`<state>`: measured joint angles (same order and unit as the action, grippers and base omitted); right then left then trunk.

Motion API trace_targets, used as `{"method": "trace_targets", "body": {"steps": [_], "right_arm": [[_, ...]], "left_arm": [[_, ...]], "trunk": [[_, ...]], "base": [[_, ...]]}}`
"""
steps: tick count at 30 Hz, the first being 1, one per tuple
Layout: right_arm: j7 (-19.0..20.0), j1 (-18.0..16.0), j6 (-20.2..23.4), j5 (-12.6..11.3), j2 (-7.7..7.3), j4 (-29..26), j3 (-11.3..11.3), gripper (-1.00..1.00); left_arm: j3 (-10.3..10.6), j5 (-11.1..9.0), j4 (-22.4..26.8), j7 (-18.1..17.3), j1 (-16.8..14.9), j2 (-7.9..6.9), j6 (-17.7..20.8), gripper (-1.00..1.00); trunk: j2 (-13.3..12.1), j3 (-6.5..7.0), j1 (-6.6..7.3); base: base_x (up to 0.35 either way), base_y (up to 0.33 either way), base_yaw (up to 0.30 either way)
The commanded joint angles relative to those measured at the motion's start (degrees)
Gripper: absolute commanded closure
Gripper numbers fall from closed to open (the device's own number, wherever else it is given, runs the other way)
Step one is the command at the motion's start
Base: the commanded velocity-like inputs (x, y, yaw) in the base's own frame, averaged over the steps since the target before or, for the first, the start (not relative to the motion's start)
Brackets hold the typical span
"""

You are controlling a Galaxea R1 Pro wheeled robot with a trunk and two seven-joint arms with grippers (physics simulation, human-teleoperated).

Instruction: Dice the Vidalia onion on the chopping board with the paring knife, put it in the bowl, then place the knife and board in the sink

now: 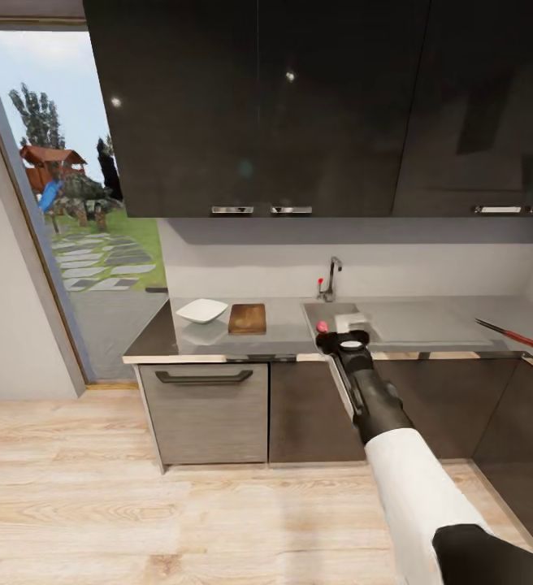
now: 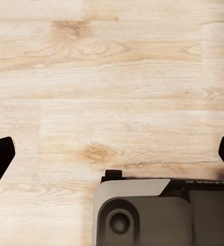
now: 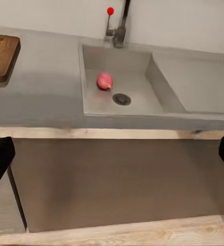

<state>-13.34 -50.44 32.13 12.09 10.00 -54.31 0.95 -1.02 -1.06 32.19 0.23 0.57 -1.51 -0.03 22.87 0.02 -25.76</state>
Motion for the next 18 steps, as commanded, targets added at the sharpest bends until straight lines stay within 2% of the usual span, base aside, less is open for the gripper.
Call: {"method": "trace_targets", "body": {"steps": [1, 3, 4, 8, 14, 18], "right_arm": [[-0.11, -3.08, 0.40, 0.34, 0.00, 3.85, 0.07, -1.00], [-0.11, -8.46, -0.18, 0.39, 0.00, 11.12, -0.01, -1.00], [-0.11, -9.57, -0.56, 0.39, 0.00, 12.62, -0.03, -1.00], [0.22, -11.01, -1.51, 0.29, 0.00, 14.79, -0.12, -1.00], [0.99, -11.46, -1.89, 0.15, 0.00, 15.66, -0.14, -1.00], [3.50, -11.51, -1.91, 0.13, 0.00, 15.78, -0.16, -1.00]], "left_arm": [[-0.44, -0.36, 0.09, -0.01, 0.05, -0.06, 0.01, -1.00], [-1.19, -0.90, 0.03, -0.04, 0.05, -0.13, 0.02, -1.00], [-1.35, -1.02, 0.01, -0.05, 0.05, -0.14, -0.01, -1.00], [-1.52, -1.17, -0.08, -0.06, 0.05, -0.16, -0.02, -1.00], [-1.58, -1.22, -0.26, -0.06, 0.05, -0.11, -0.04, -1.00], [-1.60, -1.22, -0.35, -0.06, 0.05, -0.08, -0.06, -1.00]], "trunk": [[0.05, -0.03, -0.02], [0.05, -0.03, -0.02], [0.05, -0.03, -0.02], [0.05, -0.03, -0.02], [0.05, -0.03, -0.02], [0.05, -0.03, -0.02]], "base": [[0.146, 0.000, 0.000], [0.210, 0.000, 0.000], [0.265, 0.000, 0.000], [0.291, 0.000, 0.000], [0.312, 0.000, 0.000], [0.317, 0.000, 0.000]]}}
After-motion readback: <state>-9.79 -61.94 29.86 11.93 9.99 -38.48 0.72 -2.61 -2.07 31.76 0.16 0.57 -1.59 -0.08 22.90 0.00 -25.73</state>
